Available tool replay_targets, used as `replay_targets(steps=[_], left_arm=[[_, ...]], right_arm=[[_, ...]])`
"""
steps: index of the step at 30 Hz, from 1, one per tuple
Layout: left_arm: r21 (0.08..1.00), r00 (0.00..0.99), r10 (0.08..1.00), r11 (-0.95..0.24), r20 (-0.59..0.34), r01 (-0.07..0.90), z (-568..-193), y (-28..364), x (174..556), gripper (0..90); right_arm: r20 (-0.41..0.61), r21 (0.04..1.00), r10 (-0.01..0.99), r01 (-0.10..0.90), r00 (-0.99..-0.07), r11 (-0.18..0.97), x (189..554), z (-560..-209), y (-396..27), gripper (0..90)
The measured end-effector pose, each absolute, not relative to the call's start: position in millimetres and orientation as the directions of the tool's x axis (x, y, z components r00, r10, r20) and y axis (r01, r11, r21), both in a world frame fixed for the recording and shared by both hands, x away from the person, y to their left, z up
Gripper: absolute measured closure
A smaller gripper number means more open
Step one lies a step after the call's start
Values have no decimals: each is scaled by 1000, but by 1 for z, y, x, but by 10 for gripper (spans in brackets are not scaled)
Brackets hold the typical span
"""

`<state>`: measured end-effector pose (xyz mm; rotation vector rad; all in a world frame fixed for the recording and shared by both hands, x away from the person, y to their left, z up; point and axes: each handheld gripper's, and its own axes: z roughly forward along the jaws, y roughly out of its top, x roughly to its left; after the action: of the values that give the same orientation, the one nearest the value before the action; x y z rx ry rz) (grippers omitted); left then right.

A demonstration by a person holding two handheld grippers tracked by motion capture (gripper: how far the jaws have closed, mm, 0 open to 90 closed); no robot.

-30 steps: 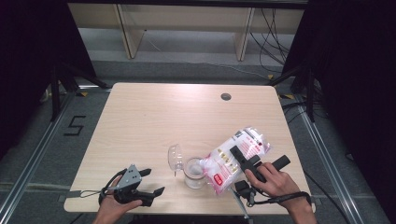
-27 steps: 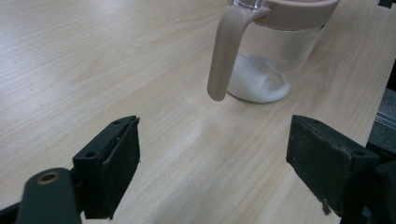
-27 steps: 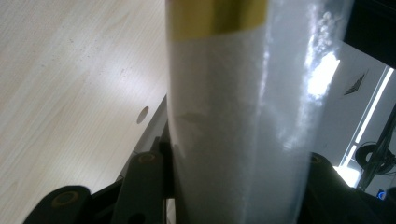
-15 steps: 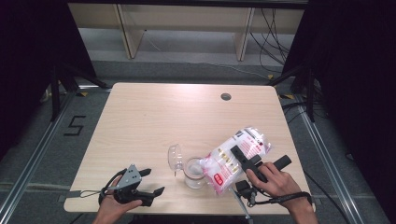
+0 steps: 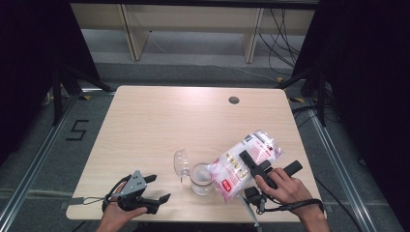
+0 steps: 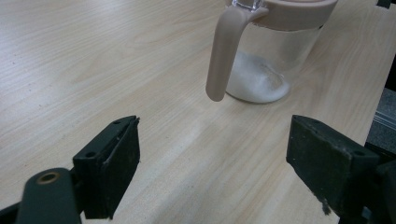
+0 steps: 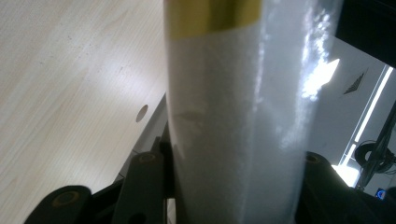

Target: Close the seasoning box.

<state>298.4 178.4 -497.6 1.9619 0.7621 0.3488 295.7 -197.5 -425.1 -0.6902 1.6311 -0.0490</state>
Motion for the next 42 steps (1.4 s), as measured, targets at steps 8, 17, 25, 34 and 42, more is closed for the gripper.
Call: replay_targets(steps=[8,17,25,34,42], left_arm=[[868,767,638,-338,-73,364,-498,178,298,171],[869,766,639,-334,-77,366,-498,178,299,171],[866,766,639,-340,-75,368,-499,178,299,171],[869,765,640,-335,-75,365,-498,178,299,171],[868,764,641,-338,-71,364,-498,178,298,171]], right_arm=[[-889,-414,-458,-405,-11,815,296,-425,-197,625],[-890,-412,-456,-404,-14,817,295,-424,-198,626],[-876,-437,-482,-413,-5,799,296,-422,-195,626],[-877,-437,-481,-406,-5,802,294,-423,-195,627],[-869,-451,-495,-413,0,791,295,-423,-193,628]])
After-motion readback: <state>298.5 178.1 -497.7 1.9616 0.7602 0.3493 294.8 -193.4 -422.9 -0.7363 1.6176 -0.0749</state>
